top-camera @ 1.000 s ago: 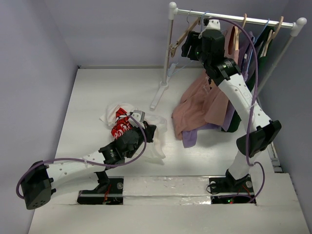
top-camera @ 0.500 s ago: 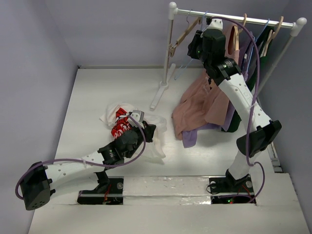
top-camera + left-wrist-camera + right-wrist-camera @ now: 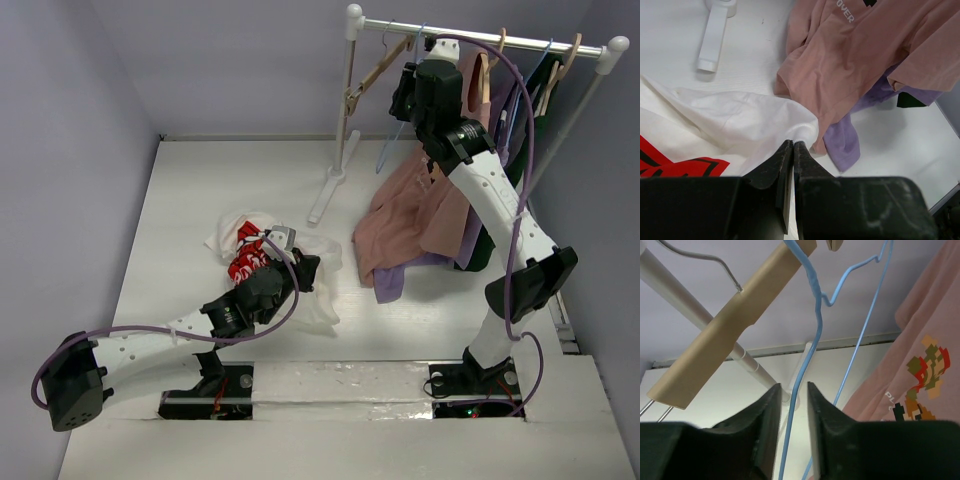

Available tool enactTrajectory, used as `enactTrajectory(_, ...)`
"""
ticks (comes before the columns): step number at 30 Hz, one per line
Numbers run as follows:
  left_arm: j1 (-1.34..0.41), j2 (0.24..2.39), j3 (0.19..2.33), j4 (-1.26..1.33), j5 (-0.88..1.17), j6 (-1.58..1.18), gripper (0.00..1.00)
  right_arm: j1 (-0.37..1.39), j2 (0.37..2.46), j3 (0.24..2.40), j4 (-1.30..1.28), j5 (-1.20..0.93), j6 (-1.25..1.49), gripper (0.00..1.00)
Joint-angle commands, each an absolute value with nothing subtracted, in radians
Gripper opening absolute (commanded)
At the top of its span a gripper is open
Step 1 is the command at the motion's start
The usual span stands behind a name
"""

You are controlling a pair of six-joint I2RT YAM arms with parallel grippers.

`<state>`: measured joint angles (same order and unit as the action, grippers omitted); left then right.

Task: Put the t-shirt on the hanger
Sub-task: Pick up the hanger from the clothesline.

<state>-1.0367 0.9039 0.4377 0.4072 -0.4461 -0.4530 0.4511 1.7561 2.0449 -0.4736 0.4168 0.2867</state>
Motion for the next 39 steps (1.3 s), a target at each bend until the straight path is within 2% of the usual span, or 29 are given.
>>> enactTrajectory(1,-1.032,0.879,0.423,0.448,-0.454,-0.445,0.00,0.443,1.743,2.057,-0.477,0.446,0.264,0.31)
enactTrajectory(5,-1.032,0.874,0.417,0.451,-0.456,-0.445,0.00,0.443,1.743,2.054,-0.483,0.454,0.261,0.15)
enactTrajectory(11,-1.032,0.874,0.417,0.453,-0.454,-0.448,0.00,0.443,1.726,2.048,-0.479,0.457,0.255,0.00)
enactTrajectory(26,-1.032,0.885,0.422,0.466,-0.445,-0.457,0.00,0.443,1.589,1.954,-0.416,0.405,0.245,0.00)
enactTrajectory(39,-1.032,0.900,0.456,0.449,-0.456,-0.456,0.00,0.443,1.375,1.594,-0.298,0.362,0.324,0.00)
